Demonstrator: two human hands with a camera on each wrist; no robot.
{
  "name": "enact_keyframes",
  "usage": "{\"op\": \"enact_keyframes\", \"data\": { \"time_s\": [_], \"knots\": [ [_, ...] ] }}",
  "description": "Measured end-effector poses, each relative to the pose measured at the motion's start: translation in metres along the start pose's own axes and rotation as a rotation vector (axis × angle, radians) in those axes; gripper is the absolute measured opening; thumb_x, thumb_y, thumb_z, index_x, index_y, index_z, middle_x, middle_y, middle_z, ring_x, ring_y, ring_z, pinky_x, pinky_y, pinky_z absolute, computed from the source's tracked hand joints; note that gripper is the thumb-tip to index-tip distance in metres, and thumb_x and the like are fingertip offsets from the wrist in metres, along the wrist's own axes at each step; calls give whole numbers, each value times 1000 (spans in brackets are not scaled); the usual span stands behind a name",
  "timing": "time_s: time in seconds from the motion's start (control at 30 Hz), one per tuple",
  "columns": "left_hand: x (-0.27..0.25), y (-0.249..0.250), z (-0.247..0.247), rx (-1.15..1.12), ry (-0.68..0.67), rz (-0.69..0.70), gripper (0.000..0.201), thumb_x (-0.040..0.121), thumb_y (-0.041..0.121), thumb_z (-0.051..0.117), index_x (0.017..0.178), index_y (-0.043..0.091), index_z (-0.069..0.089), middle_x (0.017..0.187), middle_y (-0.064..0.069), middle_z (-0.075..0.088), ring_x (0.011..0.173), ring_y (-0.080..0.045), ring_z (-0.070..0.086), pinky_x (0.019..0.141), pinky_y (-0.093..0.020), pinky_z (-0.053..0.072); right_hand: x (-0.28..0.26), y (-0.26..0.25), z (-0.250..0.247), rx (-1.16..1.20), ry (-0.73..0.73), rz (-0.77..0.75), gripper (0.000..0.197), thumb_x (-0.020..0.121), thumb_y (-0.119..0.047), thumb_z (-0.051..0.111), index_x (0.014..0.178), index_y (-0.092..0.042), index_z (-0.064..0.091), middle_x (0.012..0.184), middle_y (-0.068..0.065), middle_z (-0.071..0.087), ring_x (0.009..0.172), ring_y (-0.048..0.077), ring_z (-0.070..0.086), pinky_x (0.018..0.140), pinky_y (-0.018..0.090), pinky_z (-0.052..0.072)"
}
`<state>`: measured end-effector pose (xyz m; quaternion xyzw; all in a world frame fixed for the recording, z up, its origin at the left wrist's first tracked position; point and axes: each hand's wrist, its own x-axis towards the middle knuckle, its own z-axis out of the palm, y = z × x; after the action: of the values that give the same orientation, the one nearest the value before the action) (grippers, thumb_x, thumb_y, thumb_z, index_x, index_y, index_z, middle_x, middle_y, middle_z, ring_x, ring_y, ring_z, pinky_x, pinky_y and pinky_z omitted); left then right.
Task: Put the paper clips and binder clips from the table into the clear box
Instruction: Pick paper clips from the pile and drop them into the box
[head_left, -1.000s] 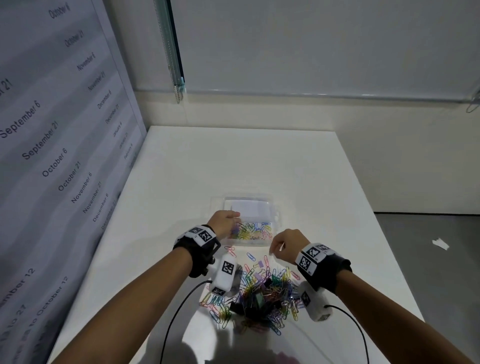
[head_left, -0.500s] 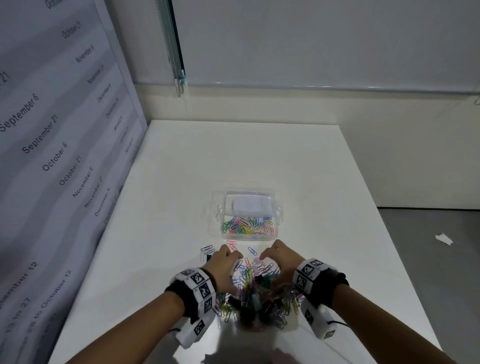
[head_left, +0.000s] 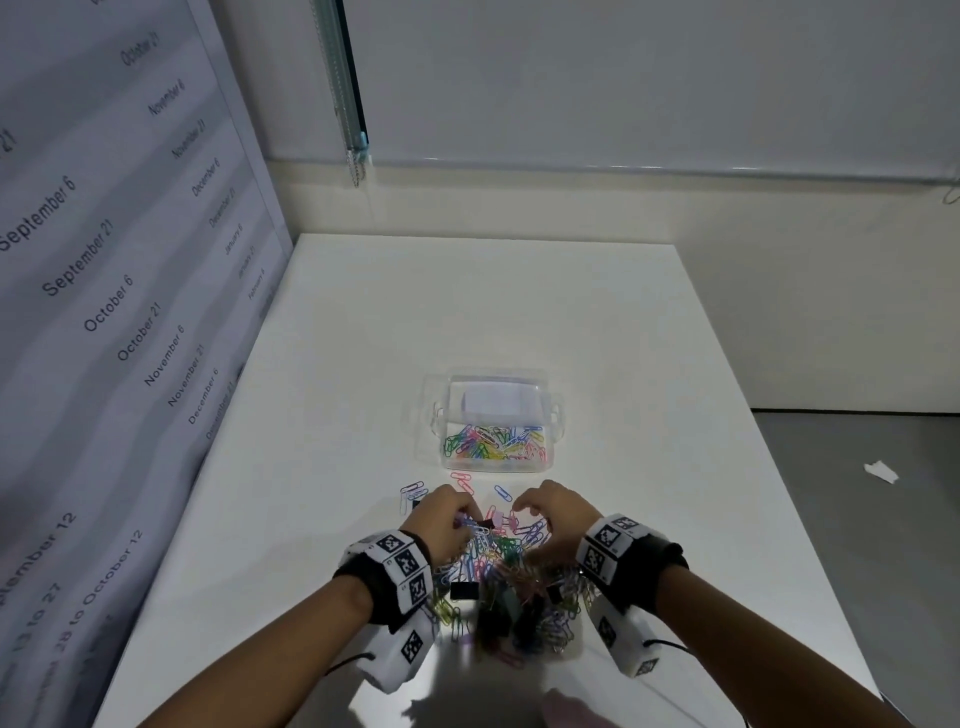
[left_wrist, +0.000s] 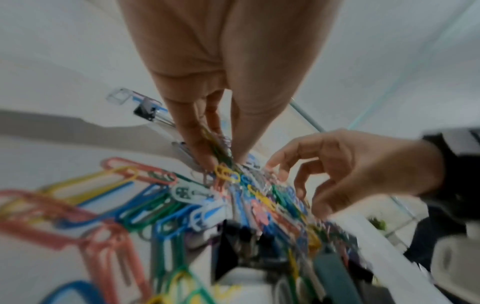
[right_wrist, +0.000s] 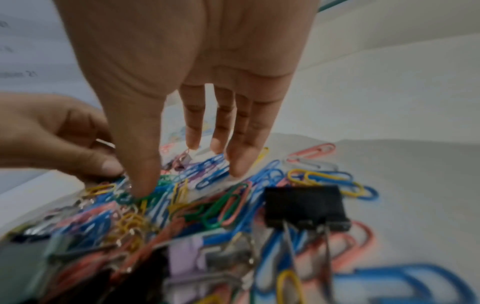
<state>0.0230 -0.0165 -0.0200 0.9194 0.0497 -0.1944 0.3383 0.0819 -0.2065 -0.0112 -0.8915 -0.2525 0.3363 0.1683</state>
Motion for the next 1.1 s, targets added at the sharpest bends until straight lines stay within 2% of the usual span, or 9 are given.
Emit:
{"op": "enact_keyframes", "data": {
  "time_s": [0.07, 0.2, 0.33, 0.47, 0.67, 0.8, 0.9, 1.03, 1.1],
  "knots": [
    [0, -1, -3, -88, 34, -26, 17, 89, 7, 55, 101, 10, 67, 109, -9, 61, 100, -21, 59, 88, -29, 47, -1, -5, 6, -36, -9, 25, 63, 66, -27, 78, 121, -19, 48, 116, 5, 43, 100, 19, 48, 86, 25, 40],
    [-1, -3, -11, -168, 76, -28, 24, 92, 4, 47, 104, 9, 67, 113, -9, 67, 100, -20, 60, 91, -29, 47, 4, -16, 16, -51, -3, 19, 38, 71, -26, 75, 102, -15, 55, 99, 1, 38, 87, 16, 41, 74, 24, 33],
    [-3, -6, -18, -167, 93, -8, 27, 93, 7, 46, 112, 11, 64, 114, -9, 67, 102, -19, 61, 90, -27, 47, 6, -18, 10, -15, -21, 46, 27, 78, -18, 67, 102, -9, 65, 107, 11, 64, 101, 25, 58, 78, 24, 39],
    [-6, -9, -20, 19, 115, 32, 29, 91, 21, 55, 119, 18, 57, 118, -7, 53, 105, -21, 56, 90, -27, 43, 0, -11, -7, 50, 129, 74, 19, 78, -11, 63, 95, -13, 73, 101, 5, 73, 97, 17, 65, 74, 15, 41],
    [-24, -16, -19, 60, 16, 29, 44, 81, 19, 66, 122, 22, 49, 118, -3, 42, 108, -20, 52, 91, -27, 45, 3, -8, -46, 145, 220, 121, 14, 74, -14, 74, 88, -13, 73, 95, 6, 74, 76, 7, 60, 62, 8, 42],
    [-34, -24, -19, -2, -83, 82, 52, 81, 13, 66, 128, 20, 46, 124, -4, 45, 118, -17, 50, 98, -23, 41, 12, -19, -77, 214, 367, 86, 16, 77, -10, 69, 92, -13, 72, 98, 5, 74, 79, 8, 59, 75, 16, 44],
    [-39, -28, -21, -9, -84, 95, 59, 77, 10, 67, 131, 20, 44, 119, 1, 41, 115, -16, 48, 95, -20, 39, 21, -26, -86, 262, 448, 76, 23, 80, -5, 62, 99, -15, 70, 105, 3, 71, 78, 10, 58, 75, 15, 41],
    [-45, -34, -16, 95, -103, 74, 73, 72, 23, 75, 135, 24, 39, 124, 0, 37, 117, -17, 43, 96, -23, 38, 22, -33, -74, 176, 395, 35, 26, 81, -2, 54, 100, -13, 69, 107, 5, 70, 78, 11, 56, 66, 15, 43],
    [-48, -36, -11, 169, -119, 55, 80, 72, 27, 76, 140, 24, 33, 130, -3, 34, 121, -19, 38, 101, -25, 37, 18, -30, -59, 76, 305, 8, 22, 81, -5, 54, 94, -15, 69, 103, 4, 71, 76, 11, 56, 68, 19, 48]
  ]
}}
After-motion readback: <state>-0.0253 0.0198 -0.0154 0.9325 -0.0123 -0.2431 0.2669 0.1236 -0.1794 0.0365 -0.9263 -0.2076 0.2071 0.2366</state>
